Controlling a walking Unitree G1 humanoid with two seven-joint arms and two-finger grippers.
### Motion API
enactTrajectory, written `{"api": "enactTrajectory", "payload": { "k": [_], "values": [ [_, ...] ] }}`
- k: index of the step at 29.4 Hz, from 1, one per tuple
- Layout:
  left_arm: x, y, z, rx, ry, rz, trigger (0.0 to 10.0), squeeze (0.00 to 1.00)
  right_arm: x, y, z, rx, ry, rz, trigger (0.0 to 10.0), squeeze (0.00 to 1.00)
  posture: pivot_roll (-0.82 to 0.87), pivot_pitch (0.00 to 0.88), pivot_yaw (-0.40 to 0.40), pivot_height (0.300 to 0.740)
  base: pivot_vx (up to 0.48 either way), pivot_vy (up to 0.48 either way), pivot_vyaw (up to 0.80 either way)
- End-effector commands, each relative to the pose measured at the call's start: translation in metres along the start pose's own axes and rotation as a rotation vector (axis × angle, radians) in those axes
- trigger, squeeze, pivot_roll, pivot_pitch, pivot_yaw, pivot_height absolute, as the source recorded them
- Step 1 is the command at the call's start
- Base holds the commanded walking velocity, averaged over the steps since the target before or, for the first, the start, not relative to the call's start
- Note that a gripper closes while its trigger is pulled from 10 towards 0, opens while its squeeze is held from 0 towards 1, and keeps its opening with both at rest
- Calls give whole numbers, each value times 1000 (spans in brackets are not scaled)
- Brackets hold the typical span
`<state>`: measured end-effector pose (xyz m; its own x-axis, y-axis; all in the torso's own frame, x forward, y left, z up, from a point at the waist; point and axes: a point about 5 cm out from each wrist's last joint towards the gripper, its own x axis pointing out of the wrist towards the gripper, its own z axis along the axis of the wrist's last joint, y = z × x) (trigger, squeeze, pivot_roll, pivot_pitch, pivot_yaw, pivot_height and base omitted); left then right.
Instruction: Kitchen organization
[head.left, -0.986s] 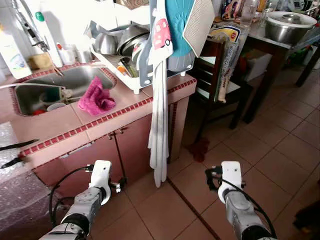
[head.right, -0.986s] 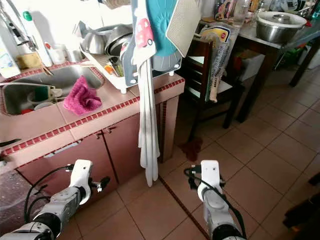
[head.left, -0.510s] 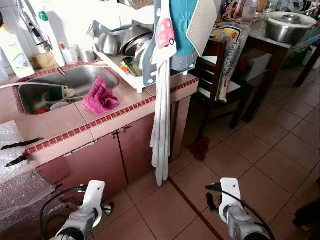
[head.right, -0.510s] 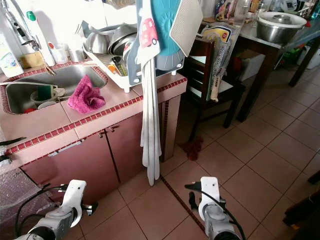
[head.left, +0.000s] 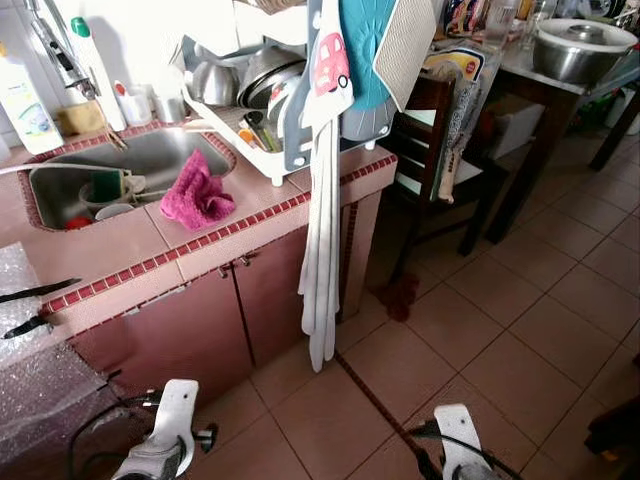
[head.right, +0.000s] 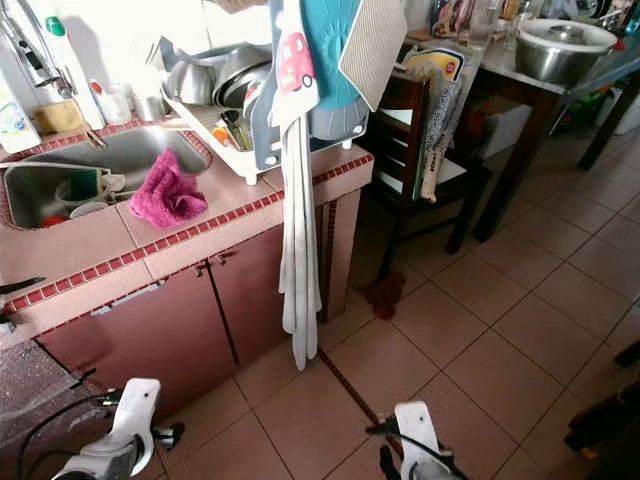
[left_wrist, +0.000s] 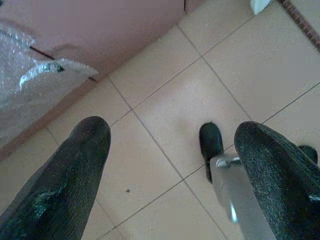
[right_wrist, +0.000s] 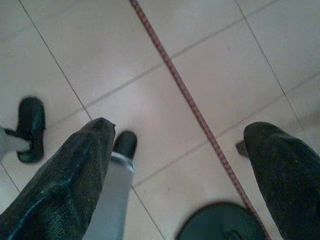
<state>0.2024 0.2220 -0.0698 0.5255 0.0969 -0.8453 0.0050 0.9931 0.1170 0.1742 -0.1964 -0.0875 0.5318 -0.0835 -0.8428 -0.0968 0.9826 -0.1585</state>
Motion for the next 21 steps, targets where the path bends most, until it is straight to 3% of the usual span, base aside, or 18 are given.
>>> {"api": "enactTrajectory", "payload": {
  "k": [1, 21],
  "values": [
    [0, 4, -2, 9, 13, 12, 10000, 0, -1, -2, -4, -34, 18, -2, 10000, 0, 16, 0, 10, 740, 0, 0, 0],
    [-1, 6, -2, -26, -10, 33, 10000, 0, -1, -2, -6, -49, 21, 12, 10000, 0, 21, 0, 7, 740, 0, 0, 0]
  ]
}}
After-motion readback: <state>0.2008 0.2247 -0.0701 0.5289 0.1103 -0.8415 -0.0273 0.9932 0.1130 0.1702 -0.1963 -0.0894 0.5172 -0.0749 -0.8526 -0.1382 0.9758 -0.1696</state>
